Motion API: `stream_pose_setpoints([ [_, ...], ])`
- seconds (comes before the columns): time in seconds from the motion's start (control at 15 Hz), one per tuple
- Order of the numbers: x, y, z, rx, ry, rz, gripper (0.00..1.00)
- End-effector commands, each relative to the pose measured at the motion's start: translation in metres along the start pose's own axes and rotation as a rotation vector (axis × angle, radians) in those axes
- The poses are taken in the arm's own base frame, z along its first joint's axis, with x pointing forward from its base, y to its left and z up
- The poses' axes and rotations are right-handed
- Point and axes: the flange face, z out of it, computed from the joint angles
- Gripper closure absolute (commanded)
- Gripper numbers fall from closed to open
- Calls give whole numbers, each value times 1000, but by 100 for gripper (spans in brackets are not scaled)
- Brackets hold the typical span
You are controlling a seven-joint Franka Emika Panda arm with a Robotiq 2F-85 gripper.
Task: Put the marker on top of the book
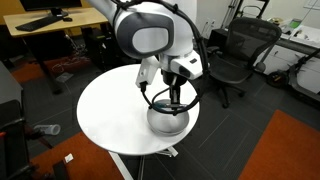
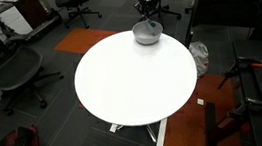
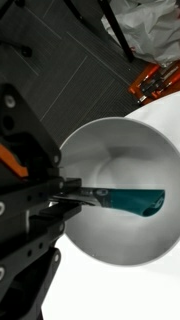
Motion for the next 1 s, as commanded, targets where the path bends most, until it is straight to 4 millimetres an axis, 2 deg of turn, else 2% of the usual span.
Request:
stream_pose_setpoints([
  [0.0,12,-5,8,35,-17,-21,95],
  [0.07,13,-6,11,35,-23,-28,91],
  [0.13,13,-6,12,40,-27,-29,56],
  [0.27,14,-7,14,44,-30,-31,49],
  [0.47,12,-6,13,43,-28,-28,25],
  [0.67,5,-5,4,40,-27,-22,3],
  [0.73,2,-4,0,39,-22,-26,0],
  [0.93,-8,-3,-17,47,-14,-31,0],
])
